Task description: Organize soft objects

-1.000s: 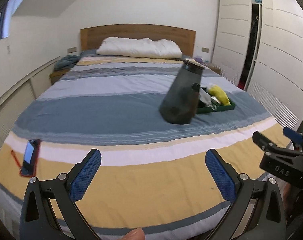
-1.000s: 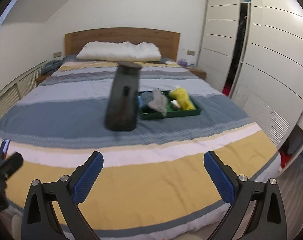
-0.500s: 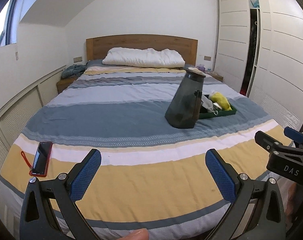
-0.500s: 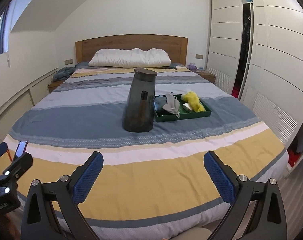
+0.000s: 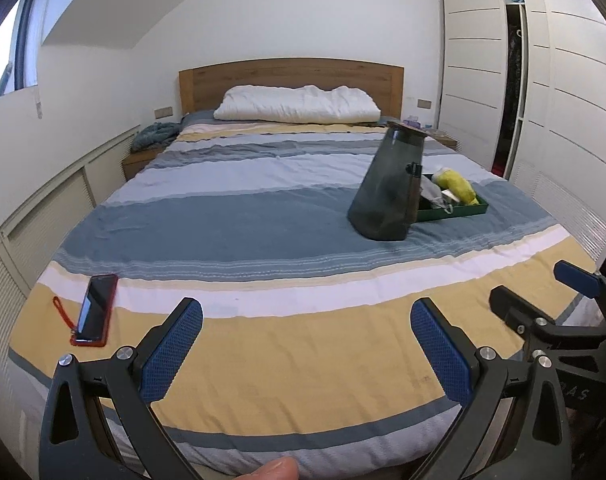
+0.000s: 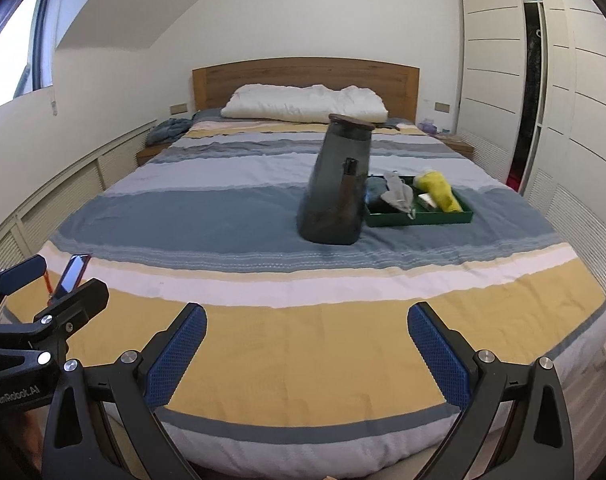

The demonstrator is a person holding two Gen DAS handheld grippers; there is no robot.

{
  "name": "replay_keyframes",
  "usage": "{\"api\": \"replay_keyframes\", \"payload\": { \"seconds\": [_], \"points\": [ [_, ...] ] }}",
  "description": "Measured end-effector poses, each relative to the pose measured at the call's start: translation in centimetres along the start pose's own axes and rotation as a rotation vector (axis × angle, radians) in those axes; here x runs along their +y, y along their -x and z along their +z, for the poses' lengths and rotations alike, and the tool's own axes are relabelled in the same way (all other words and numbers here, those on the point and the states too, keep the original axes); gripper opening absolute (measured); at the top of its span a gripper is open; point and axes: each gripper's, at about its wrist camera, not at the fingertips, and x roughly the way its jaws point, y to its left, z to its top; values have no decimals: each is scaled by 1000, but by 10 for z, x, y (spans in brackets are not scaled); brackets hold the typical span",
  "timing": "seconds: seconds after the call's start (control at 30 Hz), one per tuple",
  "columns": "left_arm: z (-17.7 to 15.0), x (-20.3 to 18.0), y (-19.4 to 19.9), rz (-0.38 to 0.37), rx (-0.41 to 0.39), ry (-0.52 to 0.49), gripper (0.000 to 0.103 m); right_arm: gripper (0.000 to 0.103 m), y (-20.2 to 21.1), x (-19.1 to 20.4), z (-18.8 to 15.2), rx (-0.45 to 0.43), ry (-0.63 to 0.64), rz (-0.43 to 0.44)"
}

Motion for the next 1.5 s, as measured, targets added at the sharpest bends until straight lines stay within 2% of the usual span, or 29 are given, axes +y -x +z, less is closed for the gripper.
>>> {"api": "replay_keyframes", "payload": {
  "seconds": [0.2,0.5,0.93,1.5],
  "points": [
    [-3,5,-4,29,7,-7,102,103,-4,-11,-1,-12,-32,-33],
    [1,6,-1,28,-5,-12,102,103,-7,-23,-5,-3,-87,-72],
    [1,12,1,25,-17,-6,102,103,-8,-17,-6,3,-67,-82],
    [-2,-3,2,-4,-12,-43,102,103,-6,-15,-10,1,-29,-97]
  ]
}}
